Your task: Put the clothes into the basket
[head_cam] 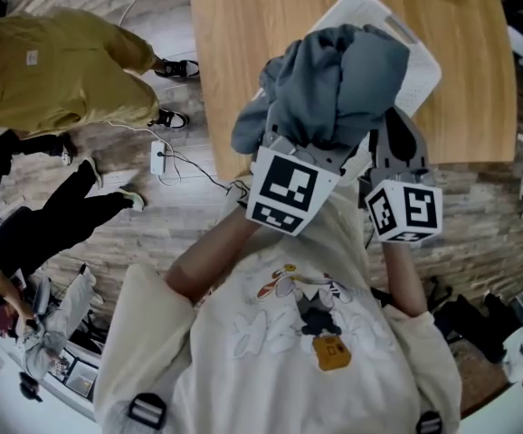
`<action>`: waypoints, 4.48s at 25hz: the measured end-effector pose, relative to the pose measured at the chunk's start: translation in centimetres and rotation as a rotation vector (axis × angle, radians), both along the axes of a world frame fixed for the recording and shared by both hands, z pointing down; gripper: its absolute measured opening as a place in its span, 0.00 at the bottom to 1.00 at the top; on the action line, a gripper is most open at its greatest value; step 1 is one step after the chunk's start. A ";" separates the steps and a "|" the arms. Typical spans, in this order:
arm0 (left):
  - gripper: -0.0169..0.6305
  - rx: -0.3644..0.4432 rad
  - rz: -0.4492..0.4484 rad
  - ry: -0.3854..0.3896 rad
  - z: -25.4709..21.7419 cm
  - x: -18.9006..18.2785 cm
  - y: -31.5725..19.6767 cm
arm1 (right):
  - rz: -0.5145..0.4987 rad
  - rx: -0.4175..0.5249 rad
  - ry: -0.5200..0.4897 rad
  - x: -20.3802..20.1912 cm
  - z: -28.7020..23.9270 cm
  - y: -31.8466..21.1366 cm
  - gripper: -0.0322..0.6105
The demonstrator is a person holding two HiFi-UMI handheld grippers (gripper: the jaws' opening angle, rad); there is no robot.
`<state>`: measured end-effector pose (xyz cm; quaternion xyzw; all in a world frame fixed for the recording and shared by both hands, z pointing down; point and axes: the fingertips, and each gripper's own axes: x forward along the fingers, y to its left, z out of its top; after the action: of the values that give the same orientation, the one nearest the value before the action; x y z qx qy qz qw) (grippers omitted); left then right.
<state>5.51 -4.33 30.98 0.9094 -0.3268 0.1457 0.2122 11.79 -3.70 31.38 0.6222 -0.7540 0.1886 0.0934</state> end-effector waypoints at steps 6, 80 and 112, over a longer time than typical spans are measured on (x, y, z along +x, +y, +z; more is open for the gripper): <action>0.56 -0.035 -0.002 -0.005 2.2 1.3 -1.3 | 0.010 -0.048 -0.047 1.4 2.3 -1.3 0.09; 0.56 -0.472 -0.042 -0.219 20.5 6.8 -7.3 | 0.256 -0.503 -0.427 6.0 14.7 -8.3 0.09; 0.62 -0.540 -0.183 -0.132 18.4 4.8 -7.8 | 0.265 -0.561 -0.475 6.2 15.8 -8.9 0.10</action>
<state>10.27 -12.13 49.36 0.7753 -0.3699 0.2667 0.4370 17.96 -12.59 47.20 0.6036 -0.5866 0.5368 0.0577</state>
